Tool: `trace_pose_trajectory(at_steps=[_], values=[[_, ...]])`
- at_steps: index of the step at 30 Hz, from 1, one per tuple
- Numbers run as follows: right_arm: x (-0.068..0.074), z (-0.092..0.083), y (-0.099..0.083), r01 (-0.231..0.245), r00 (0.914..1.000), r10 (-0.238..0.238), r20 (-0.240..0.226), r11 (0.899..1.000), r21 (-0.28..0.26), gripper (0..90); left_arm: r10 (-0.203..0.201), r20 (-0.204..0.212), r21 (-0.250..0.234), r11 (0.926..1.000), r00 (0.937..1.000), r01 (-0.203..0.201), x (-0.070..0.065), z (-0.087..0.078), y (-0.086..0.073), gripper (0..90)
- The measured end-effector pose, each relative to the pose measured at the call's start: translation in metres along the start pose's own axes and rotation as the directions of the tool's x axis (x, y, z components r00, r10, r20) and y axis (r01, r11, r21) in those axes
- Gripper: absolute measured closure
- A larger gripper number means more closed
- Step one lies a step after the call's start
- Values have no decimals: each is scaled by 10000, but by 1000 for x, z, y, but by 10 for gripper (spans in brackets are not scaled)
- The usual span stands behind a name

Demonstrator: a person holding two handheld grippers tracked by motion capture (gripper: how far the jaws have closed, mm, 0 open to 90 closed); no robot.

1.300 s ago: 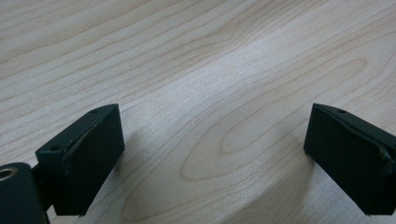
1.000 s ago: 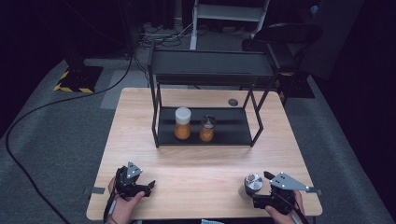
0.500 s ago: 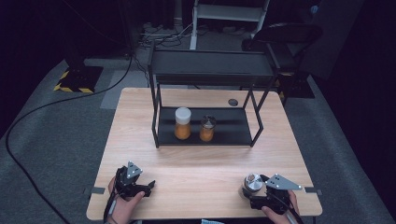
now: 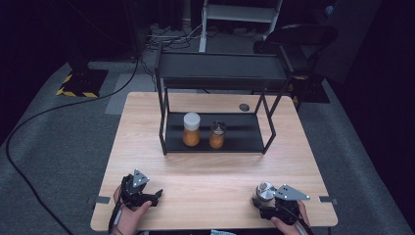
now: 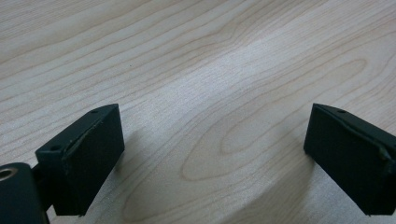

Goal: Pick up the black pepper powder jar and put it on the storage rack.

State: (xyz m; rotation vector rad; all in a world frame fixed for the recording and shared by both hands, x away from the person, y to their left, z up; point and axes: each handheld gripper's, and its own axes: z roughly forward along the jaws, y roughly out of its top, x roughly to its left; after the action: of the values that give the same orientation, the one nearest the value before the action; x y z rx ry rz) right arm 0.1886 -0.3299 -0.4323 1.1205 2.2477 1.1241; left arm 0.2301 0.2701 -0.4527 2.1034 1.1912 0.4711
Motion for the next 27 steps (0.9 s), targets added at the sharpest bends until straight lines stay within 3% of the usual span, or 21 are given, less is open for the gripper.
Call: trace_pose_trajectory(at_steps=[3, 12, 27], values=[[2, 1, 1, 240, 9997, -241, 69, 9997, 70, 316, 14, 27, 0, 10000, 10000, -14, 1, 1, 1, 45], [-1, 0, 8, 311, 9995, -309, -60, 9990, 322, 318, 29, 45, 16, 10000, 10000, -29, 2, 1, 2, 41], [-13, -15, 27, 418, 9991, -418, -104, 9991, 31, 317, -58, -83, 6, 10000, 9999, 58, 1, 2, 2, 43]])
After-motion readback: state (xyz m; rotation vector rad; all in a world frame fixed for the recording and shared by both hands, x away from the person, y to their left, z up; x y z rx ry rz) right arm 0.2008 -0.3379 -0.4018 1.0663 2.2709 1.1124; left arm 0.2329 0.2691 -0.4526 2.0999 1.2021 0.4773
